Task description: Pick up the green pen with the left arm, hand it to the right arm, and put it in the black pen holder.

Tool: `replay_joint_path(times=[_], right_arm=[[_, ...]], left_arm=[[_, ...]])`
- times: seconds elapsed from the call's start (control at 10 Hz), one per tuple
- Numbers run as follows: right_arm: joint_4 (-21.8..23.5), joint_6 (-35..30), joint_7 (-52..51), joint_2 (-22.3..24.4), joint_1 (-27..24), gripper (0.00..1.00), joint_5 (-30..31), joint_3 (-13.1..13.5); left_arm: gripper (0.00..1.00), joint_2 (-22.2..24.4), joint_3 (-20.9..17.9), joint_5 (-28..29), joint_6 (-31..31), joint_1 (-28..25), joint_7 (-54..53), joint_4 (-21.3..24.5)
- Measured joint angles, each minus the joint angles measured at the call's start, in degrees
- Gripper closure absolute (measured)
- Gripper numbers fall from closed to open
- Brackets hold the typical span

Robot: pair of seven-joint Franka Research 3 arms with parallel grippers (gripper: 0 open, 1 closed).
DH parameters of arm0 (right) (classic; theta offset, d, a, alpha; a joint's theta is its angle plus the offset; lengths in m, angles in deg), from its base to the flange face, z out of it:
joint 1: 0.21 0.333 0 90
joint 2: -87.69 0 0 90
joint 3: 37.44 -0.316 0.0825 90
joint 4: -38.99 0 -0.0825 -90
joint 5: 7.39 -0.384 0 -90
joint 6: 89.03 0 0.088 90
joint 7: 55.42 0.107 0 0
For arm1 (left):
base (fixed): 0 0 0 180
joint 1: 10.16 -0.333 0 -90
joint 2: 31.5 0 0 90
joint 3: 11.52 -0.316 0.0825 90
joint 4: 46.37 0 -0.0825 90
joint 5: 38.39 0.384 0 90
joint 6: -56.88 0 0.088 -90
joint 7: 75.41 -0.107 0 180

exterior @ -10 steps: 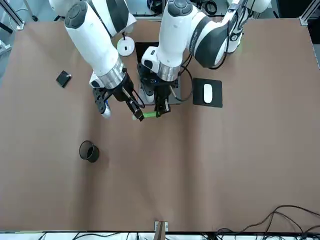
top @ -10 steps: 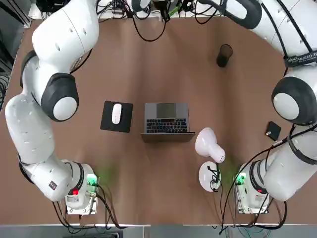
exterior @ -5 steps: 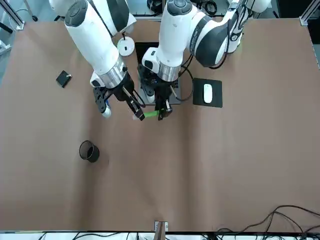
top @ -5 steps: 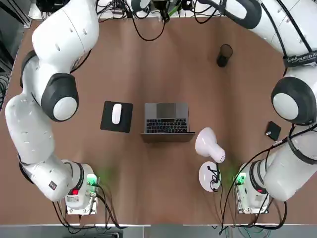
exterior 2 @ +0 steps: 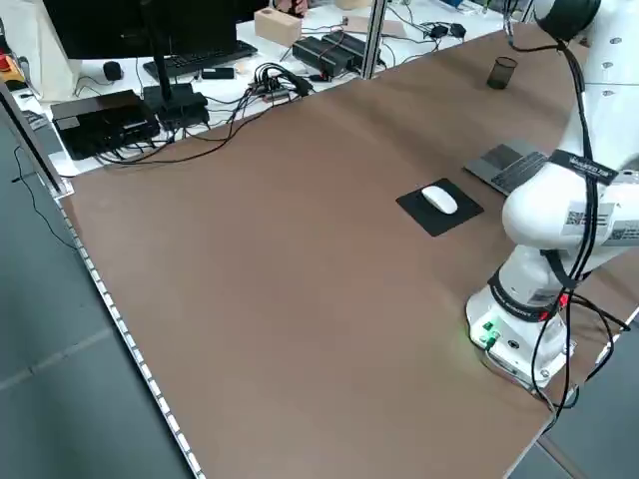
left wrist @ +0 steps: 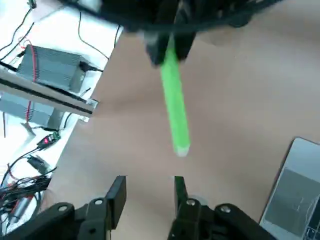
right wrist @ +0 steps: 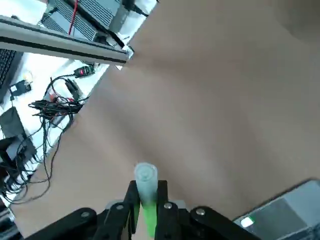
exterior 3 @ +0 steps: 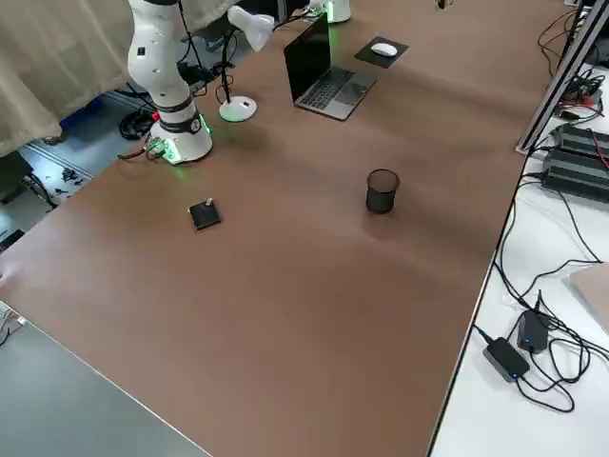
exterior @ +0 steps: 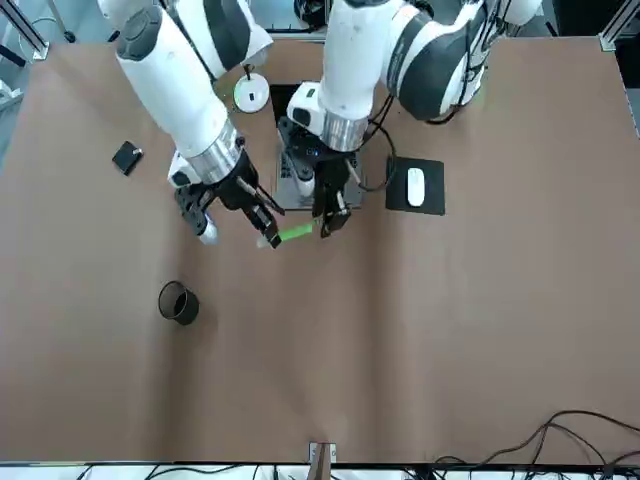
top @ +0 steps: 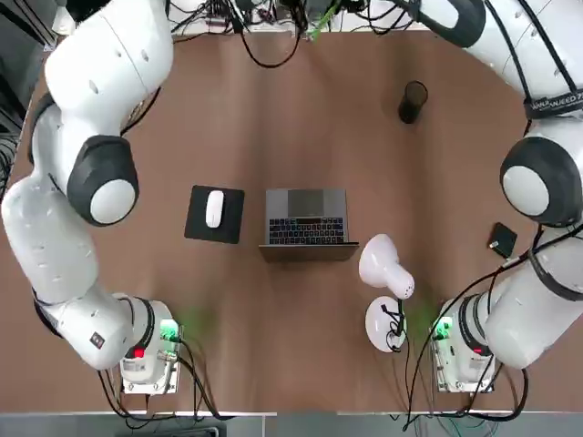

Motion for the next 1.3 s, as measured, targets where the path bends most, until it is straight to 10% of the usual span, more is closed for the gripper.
replay_joint_path(times=[0.7, 1.0, 1.3], right_arm=[[1.96, -1.41, -60.44, -1.25, -15.44, 0.82, -1.76, 0.43], [6.31, -0.49, -85.61, -1.6, -23.68, 0.82, -11.4, 0.62], [13.34, 8.9, -108.86, -3.56, -26.22, 0.82, -22.87, 0.53]], left_arm=[[0.36, 5.99, -8.37, 2.46, -13.82, -8.49, 0.03, 0.68], [0.3, 8.41, -8.56, 6.36, -16.77, -13.69, 1.51, 1.24], [0.0, 9.44, -8.42, 4.59, -19.93, -18.15, 2.64, 1.73]])
